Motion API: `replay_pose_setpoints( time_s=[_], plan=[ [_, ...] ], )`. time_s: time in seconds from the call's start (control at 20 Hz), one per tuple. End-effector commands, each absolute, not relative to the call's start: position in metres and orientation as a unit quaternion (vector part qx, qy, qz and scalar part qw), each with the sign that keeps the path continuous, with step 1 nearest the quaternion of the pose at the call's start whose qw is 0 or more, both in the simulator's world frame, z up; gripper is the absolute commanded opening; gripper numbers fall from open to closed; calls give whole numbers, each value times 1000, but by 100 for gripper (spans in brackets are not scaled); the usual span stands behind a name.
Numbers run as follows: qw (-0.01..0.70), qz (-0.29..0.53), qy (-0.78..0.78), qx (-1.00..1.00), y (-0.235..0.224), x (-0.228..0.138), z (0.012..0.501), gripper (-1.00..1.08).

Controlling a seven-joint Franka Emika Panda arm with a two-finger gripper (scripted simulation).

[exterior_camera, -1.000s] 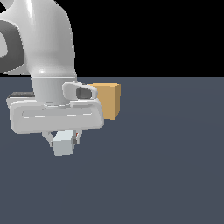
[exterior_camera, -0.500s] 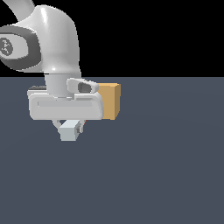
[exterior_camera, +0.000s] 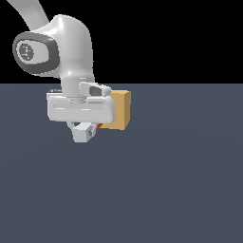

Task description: Insert the peg into the horizontal hole in a box.

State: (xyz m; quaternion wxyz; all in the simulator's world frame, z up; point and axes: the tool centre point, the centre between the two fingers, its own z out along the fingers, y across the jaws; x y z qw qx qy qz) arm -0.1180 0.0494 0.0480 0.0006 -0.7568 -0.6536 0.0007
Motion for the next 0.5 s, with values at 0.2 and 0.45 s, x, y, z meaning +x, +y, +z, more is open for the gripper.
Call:
replay_pose_setpoints(
  time_s=[0.2,0.45],
  plan=[
    [0,0,-631,-776,67,-112,51,-100],
    [0,0,-623,-782,72,-110,52,-100]
  ],
)
